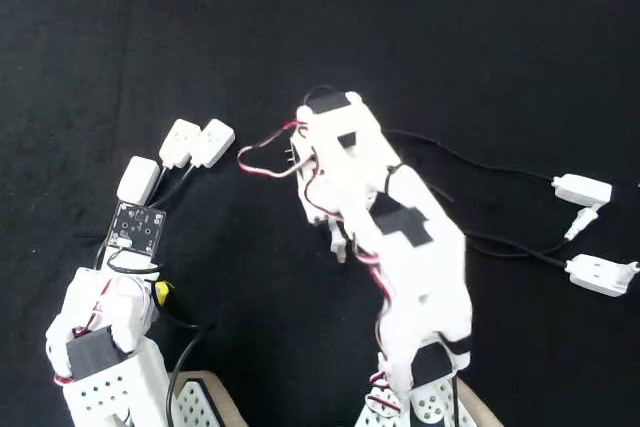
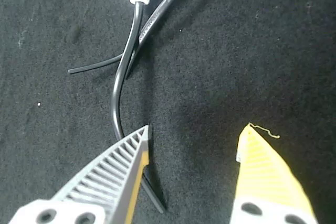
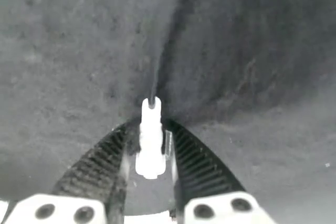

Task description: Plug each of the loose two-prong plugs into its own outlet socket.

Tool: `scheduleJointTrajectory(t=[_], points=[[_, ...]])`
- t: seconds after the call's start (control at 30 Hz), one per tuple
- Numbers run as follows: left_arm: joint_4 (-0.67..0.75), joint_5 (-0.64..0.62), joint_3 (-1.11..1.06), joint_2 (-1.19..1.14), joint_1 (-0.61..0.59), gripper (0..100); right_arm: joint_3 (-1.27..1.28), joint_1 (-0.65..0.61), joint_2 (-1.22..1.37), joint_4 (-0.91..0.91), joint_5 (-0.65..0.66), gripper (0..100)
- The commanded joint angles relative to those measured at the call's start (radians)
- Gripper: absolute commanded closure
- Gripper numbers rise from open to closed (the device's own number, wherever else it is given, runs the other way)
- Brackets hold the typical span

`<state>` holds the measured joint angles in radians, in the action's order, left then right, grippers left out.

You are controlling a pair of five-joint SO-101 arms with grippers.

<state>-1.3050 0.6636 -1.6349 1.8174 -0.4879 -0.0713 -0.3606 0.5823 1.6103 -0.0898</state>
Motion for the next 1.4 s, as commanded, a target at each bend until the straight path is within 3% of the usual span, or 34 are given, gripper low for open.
scheduleJointTrajectory(t=[0.0, 0.23, 0.43, 0.57, 0.73, 0.83, 0.93, 1.13, 1.27, 1.37], points=[[0.009, -0.003, 0.002, 0.006, -0.005, 73, 0.242, -0.026, -0.311, -0.167, 0.003, 98.6], [0.009, -0.003, 0.002, 0.006, -0.005, 73, 0.596, -0.052, -0.794, -0.431, 0.000, 98.6], [0.008, -0.003, 0.001, 0.006, 0.035, 73, 0.835, -0.061, -1.139, -0.651, -0.114, 98.6], [0.008, -0.002, 0.002, 0.006, 0.045, 73, 0.981, -0.150, -1.326, -0.772, -0.127, 98.6], [0.011, -0.011, 0.041, 0.006, 0.203, 73, 1.224, -0.262, -1.543, -1.082, -0.235, 98.6], [0.015, -0.091, 0.094, 0.008, 0.326, 73, 1.382, -0.272, -1.695, -1.297, -0.331, 98.6], [0.017, -0.164, 0.182, 0.008, 0.447, 73, 1.521, -0.275, -1.880, -1.422, -0.344, 98.7], [0.152, -0.391, 0.283, 0.008, 0.645, 76, 1.685, -0.265, -2.295, -1.387, -0.350, 98.7], [0.295, -0.482, 0.246, 0.006, 0.739, 97, 1.733, -0.235, -2.539, -1.252, -0.350, 98.7], [0.370, -0.514, 0.188, 0.006, 0.783, 92, 1.689, -0.279, -2.525, -1.146, -0.350, 98.7]])
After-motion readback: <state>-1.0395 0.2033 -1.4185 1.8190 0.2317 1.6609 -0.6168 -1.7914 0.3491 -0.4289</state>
